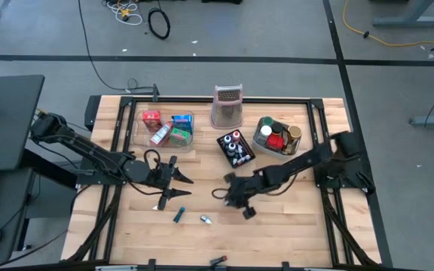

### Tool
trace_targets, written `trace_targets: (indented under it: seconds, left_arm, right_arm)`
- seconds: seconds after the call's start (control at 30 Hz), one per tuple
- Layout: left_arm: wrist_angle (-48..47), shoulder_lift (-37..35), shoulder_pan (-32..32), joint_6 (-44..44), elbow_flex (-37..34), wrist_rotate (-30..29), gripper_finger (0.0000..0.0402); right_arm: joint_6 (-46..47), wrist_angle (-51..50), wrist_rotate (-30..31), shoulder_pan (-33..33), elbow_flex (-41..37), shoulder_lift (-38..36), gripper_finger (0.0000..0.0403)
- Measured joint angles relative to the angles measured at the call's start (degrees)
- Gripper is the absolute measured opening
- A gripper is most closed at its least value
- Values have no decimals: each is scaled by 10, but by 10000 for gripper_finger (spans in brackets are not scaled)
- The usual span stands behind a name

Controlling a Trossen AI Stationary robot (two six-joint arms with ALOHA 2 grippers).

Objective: Pick & Place Kitchen Items
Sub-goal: Put the small black food coloring bottle into the black bin

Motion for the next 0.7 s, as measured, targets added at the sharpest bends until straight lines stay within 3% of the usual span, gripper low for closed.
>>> trace_targets:
  seconds: [0.23, 0.43, 0.53, 0.7]
  left_arm:
    - [0, 0, 0, 0, 0, 0, 183]
    - [0, 0, 0, 0, 0, 0, 183]
    - [0, 0, 0, 0, 0, 0, 183]
    - [0, 0, 0, 0, 0, 0, 183]
  right_arm:
    - [13, -180, 127, -28, 0, -109, 91]
    - [15, -234, 271, -69, 1, -159, 100]
    - [-4, -245, 282, -100, 1, -160, 97]
    - [-14, -236, 214, -151, 1, -143, 96]
